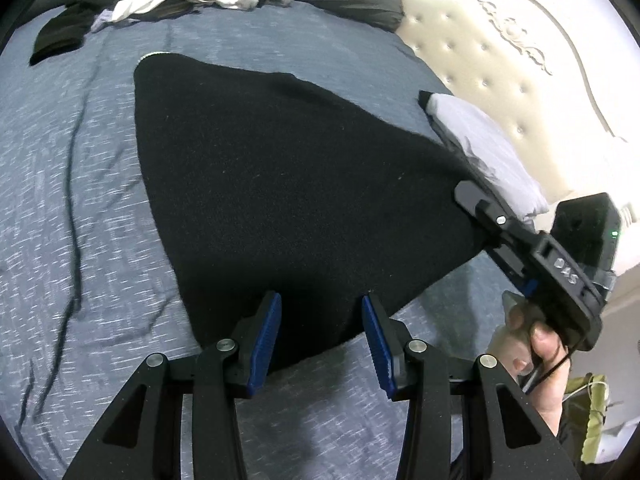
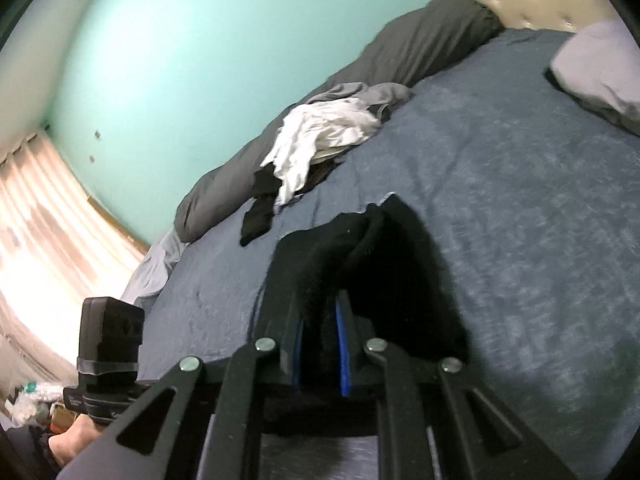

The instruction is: Fold clothes

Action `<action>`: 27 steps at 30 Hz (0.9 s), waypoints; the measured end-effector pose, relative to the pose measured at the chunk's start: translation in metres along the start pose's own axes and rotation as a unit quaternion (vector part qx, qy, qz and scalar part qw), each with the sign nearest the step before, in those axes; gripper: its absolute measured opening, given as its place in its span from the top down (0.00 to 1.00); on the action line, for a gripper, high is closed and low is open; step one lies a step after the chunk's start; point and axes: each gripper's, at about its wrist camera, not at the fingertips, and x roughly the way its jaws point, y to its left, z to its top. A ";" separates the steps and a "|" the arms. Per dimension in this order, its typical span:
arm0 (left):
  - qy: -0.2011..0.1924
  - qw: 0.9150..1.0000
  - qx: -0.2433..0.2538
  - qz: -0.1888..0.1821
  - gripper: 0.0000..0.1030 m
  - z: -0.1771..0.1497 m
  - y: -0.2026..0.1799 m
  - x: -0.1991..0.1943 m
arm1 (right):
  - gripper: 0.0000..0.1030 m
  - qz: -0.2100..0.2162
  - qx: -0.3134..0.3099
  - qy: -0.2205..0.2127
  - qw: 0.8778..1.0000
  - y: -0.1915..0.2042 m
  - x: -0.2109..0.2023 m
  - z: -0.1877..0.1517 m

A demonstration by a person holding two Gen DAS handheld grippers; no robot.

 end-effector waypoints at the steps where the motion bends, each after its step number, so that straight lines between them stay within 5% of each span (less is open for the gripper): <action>1: 0.004 1.000 0.001 0.002 0.56 0.000 -0.003 0.004 | 0.88 -0.008 0.013 0.008 1.000 -0.008 0.002 -0.002; 9: 0.019 1.000 -0.012 0.011 0.56 -0.001 -0.002 0.017 | 0.88 -0.052 0.066 0.077 0.994 -0.047 0.020 -0.016; 15: -0.008 1.000 -0.006 0.029 0.56 0.003 -0.001 0.002 | 0.84 -0.032 0.095 0.097 0.990 -0.060 0.026 -0.025; 21: -0.008 0.999 -0.021 0.037 0.56 0.003 0.016 0.002 | 0.73 -0.046 0.082 0.068 0.993 -0.051 0.007 -0.020; 27: 0.002 0.999 -0.004 0.050 0.56 -0.003 0.015 0.018 | 0.71 -0.041 0.062 0.019 0.997 -0.040 -0.012 -0.010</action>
